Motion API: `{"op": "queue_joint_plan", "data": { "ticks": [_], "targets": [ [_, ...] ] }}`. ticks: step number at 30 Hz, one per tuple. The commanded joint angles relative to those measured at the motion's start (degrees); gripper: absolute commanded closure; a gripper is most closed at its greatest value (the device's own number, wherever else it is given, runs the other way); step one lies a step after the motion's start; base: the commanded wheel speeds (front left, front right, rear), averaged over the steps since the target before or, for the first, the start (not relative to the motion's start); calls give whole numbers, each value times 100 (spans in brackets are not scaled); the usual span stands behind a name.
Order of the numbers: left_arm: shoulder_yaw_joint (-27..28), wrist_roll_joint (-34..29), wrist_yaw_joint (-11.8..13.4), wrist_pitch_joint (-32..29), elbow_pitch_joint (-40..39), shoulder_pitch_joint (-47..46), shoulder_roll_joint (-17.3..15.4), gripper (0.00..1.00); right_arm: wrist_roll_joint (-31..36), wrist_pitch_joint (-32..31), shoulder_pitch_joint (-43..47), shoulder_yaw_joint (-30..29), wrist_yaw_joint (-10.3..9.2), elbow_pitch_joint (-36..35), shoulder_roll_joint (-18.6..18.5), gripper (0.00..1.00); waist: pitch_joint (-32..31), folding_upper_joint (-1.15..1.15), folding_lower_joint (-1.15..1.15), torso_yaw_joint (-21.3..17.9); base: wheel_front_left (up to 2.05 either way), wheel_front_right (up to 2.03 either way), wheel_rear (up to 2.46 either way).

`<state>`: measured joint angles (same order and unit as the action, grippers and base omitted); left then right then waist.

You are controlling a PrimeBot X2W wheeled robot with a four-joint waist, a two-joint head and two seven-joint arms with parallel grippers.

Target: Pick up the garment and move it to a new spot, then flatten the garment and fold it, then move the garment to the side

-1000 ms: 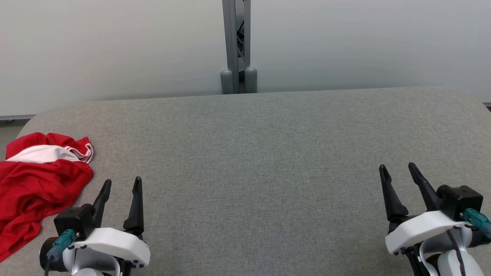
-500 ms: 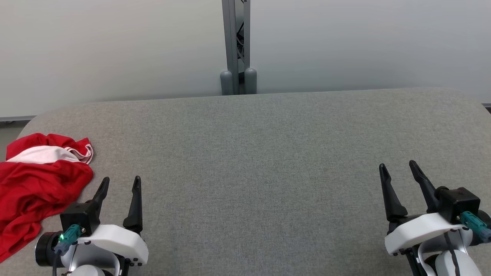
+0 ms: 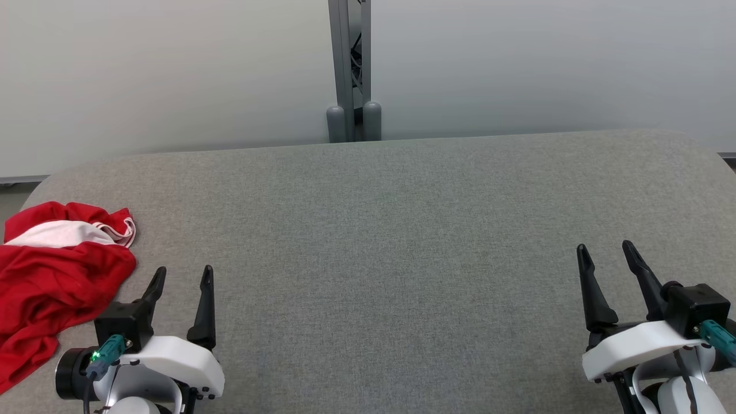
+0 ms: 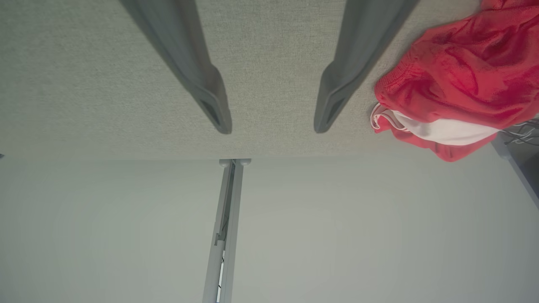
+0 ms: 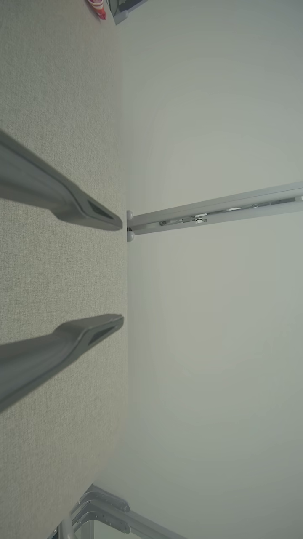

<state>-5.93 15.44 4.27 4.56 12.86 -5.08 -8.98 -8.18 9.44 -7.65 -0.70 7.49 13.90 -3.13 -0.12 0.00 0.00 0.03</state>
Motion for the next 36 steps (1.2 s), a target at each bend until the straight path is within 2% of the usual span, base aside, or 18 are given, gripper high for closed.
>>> {"op": "queue_joint_plan", "data": {
  "ticks": [1,25,30,36],
  "targets": [
    [-14,15,-1,-13,1,-88,-6,0,-28,47,24,-16,0,2,-10,0,6,0,0,-8,0,0,0],
    [-86,133,83,-25,15,-112,-63,0,24,45,37,-57,0,55,3,0,16,0,0,33,0,0,0],
    [-113,150,122,-64,-3,-176,-46,0,25,51,68,-94,0,29,-8,0,15,0,0,247,0,0,0],
    [-124,171,139,-47,-34,-270,-66,0,40,31,56,-70,0,-52,-9,0,60,0,0,826,0,0,0]
  ]
}}
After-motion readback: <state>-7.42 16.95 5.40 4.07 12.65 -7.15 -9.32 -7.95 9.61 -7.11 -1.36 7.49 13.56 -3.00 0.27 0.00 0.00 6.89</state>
